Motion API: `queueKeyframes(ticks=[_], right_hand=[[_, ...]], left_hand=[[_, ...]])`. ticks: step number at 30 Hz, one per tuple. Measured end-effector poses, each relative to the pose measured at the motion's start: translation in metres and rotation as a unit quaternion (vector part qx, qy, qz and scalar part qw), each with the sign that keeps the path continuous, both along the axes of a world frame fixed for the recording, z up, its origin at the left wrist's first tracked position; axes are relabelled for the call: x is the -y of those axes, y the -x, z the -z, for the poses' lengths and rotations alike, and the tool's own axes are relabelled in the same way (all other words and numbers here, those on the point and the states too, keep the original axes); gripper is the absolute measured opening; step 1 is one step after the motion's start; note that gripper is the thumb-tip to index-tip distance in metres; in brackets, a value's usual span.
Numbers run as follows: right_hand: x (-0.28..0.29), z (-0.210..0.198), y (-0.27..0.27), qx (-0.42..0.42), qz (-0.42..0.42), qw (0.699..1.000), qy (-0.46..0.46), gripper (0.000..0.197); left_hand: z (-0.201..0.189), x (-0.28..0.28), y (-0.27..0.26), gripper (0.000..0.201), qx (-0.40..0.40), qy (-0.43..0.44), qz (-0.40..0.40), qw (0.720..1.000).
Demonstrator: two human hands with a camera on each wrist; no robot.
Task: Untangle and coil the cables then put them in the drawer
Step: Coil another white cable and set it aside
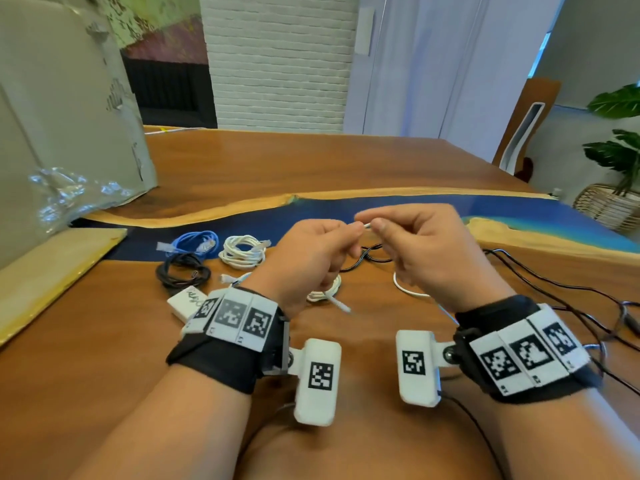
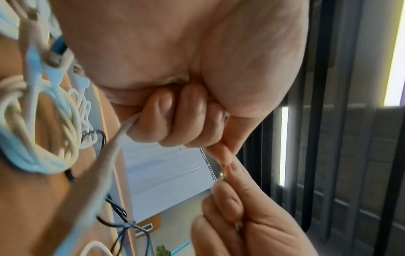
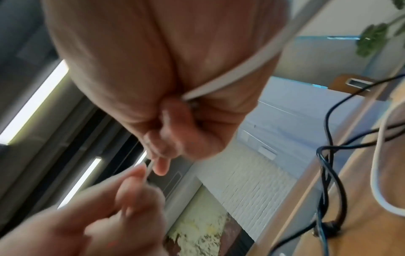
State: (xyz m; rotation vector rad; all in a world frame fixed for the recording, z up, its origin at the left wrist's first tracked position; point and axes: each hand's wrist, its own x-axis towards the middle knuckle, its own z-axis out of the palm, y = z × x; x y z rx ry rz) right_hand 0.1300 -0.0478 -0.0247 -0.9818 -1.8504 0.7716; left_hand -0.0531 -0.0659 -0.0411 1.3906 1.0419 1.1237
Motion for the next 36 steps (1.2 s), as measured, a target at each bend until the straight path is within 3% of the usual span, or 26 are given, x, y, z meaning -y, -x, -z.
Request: queueKeyframes(ticks=[2,5,11,13,16,19,22,24,28,31,33,36], right_hand=[[-0.006,-0.001,-0.007,-0.034,0.043,0.998,-0.017,0.02],[-0.01,-0.003,-0.015,-0.029,0.086,0.995,-0.041,0.018],[-0.012,0.004,-0.016,0.019,0.086,0.996,0.022,0.015],[-0.01,0.004,-0.014,0.048,0.067,0.996,0.044,0.016],[-0.004,0.005,-0.002,0.074,-0.007,0.991,0.11,0.021],[0.007,0.005,0.01,0.163,-0.075,0.977,0.117,0.019],[0.015,-0.002,0.012,0.222,-0.112,0.964,0.097,0.022],[0.018,-0.006,0.009,0.229,-0.128,0.961,0.092,0.033],[0.013,-0.012,-0.004,0.112,-0.109,0.984,0.079,0.011],[0.007,-0.014,-0.015,0.034,-0.067,0.996,0.045,0.006],[0.002,-0.013,-0.02,-0.005,-0.025,0.999,0.025,0.01],[-0.009,-0.01,-0.029,-0.067,0.031,0.997,0.002,0.014]], left_hand=[[0.0,0.002,0.004,0.045,-0.023,0.016,0.003,1.0],[0.0,0.004,0.006,0.047,0.01,0.056,0.036,0.998],[-0.004,0.007,0.008,0.049,0.076,0.087,0.107,0.988],[-0.007,0.005,0.007,0.042,0.187,0.081,0.112,0.973],[-0.011,0.0,0.006,0.038,0.387,0.067,0.062,0.917],[-0.012,-0.003,0.005,0.038,0.458,0.033,-0.018,0.888],[-0.007,-0.004,0.0,0.032,0.405,-0.014,-0.08,0.911],[-0.003,-0.004,-0.003,0.029,0.29,-0.05,-0.108,0.95],[0.0,0.001,-0.007,0.028,0.074,-0.061,-0.077,0.992],[0.002,0.005,-0.012,0.031,-0.058,-0.038,-0.004,0.998],[0.003,0.007,-0.014,0.035,-0.065,0.003,0.033,0.997],[0.0,0.009,-0.012,0.042,0.067,0.067,0.096,0.991]])
